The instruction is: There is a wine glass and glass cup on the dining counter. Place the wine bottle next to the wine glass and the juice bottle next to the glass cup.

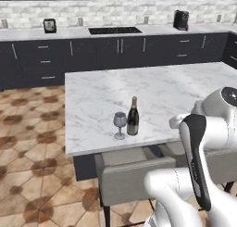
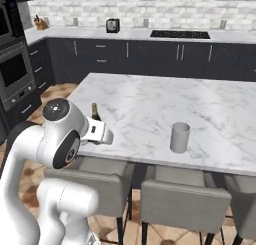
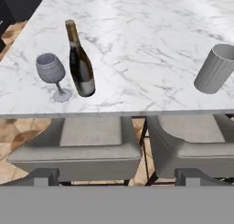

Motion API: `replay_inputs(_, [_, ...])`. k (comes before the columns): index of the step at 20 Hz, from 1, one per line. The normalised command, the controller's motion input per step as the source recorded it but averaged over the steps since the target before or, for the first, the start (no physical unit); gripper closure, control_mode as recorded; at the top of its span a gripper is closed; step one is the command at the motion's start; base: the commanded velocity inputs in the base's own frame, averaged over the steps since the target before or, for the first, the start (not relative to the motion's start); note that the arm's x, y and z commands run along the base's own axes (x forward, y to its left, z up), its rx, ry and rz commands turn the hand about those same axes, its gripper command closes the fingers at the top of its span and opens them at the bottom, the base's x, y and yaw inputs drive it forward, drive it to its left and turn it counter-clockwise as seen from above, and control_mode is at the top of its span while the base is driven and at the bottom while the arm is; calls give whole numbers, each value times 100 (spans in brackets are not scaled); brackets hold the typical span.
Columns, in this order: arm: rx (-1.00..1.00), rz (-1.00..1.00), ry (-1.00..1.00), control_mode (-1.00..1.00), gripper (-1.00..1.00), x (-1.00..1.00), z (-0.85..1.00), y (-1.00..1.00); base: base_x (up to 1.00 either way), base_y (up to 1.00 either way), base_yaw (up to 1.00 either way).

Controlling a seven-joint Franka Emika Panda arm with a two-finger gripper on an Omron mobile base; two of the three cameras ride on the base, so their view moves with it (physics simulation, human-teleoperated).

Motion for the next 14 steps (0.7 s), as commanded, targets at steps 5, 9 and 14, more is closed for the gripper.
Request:
replay_inputs(5, [0,0,0,100,-100,0,0,0,-67,-1,-9])
replay_inputs(9, [0,0,0,100,-100,0,0,0,-66,-4,-8])
replay_inputs(14, [0,0,0,100,-100,0,0,0,-7,0,-76])
